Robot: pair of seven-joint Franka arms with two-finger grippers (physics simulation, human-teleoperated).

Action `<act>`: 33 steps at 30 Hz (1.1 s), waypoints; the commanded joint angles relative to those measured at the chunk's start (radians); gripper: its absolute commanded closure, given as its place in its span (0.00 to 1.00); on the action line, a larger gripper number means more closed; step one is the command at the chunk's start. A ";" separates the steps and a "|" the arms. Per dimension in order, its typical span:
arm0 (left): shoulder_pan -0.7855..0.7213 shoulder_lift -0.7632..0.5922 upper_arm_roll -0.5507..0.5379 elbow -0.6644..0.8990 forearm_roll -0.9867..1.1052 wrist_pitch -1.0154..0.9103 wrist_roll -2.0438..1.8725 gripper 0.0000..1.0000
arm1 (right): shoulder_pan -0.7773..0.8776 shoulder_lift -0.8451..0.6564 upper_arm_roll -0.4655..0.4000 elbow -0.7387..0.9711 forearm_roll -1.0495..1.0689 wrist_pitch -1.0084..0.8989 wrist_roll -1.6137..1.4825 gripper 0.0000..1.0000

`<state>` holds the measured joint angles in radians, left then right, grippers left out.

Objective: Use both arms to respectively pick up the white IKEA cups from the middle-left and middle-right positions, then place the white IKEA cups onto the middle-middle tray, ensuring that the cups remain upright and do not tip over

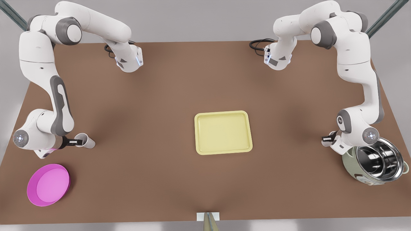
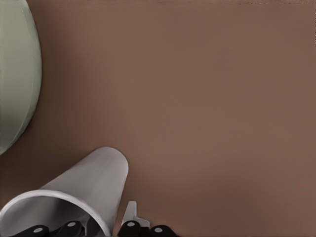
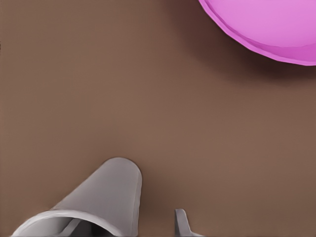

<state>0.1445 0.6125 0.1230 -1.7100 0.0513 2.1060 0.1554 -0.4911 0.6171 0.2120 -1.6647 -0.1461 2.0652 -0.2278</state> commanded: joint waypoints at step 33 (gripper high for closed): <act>-0.438 0.023 -0.442 0.052 0.136 0.084 -1.165 0.76 | 0.448 0.016 0.244 0.095 0.112 0.190 0.028 0.79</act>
<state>-0.2909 0.6291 -0.3187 -1.6583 0.1781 2.1044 -0.4730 -0.0668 0.6347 0.4552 -1.5703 -0.0423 2.1585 -0.2660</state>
